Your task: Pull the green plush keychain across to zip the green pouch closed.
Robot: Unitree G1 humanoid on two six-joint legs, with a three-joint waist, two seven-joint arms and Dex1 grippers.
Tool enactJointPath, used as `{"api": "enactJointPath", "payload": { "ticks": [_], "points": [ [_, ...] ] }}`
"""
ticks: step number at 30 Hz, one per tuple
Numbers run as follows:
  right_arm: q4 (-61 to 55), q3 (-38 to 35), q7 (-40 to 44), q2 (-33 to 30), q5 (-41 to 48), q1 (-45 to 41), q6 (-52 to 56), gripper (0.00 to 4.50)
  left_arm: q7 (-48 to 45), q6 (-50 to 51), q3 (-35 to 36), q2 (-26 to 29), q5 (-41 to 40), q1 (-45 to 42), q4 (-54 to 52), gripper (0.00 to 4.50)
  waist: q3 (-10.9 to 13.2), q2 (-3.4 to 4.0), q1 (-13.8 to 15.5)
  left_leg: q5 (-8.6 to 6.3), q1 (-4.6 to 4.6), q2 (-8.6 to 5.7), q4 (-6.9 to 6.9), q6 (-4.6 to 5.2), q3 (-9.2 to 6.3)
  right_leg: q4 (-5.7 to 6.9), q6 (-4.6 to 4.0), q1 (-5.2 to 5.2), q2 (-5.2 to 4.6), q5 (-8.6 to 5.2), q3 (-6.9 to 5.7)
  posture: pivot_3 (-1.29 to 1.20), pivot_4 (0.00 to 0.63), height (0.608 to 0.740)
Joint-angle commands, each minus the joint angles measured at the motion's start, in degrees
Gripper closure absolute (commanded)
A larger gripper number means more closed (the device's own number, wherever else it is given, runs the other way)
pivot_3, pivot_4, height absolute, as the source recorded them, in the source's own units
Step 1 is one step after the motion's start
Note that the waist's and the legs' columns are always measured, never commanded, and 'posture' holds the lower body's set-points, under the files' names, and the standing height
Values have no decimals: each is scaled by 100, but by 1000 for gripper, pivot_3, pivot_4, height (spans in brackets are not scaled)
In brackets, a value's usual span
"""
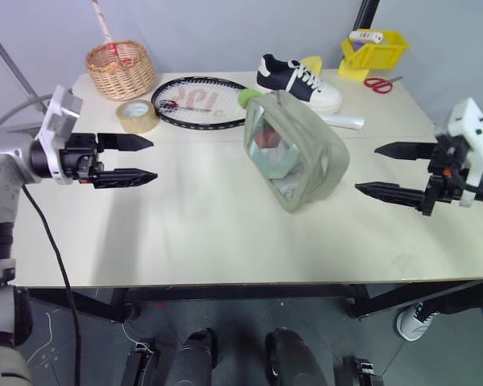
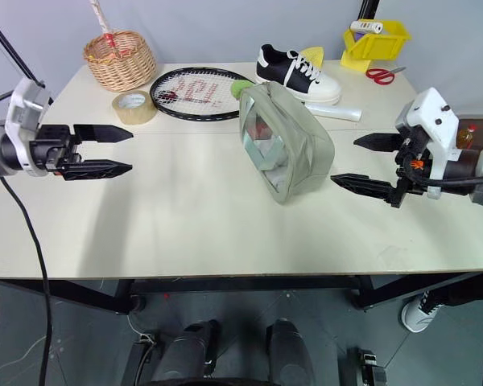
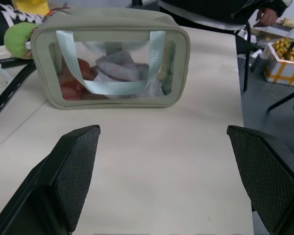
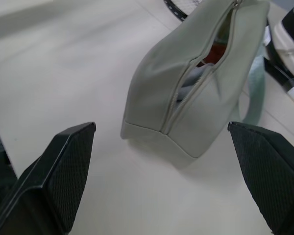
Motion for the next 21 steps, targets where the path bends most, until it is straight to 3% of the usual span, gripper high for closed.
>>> {"api": "enactJointPath", "payload": {
  "ticks": [1,14,17,21],
  "points": [
    [-122,-210,4,-72,7,-39,-148,0,90,96,193,19,-101,-69,-124,66,0,0,3,0,0,0,2,0,0,0,0,0,0,0,0,0,150,695],
    [-241,-26,-148,-48,133,-274,56,0,158,115,194,-7,-48,-282,31,66,0,0,1,0,0,0,1,0,0,0,0,1,-1,0,0,0,150,695],
    [-274,258,-389,-27,222,-629,369,0,181,76,155,-58,-29,-298,46,66,0,0,-3,0,0,0,2,0,0,1,0,1,-1,0,0,0,150,695],
    [-78,1122,-847,239,151,-1718,1020,0,214,6,162,-169,-55,-386,79,66,0,0,-16,0,2,2,1,0,1,1,-1,-1,0,0,3,0,150,695]
  ]
}}
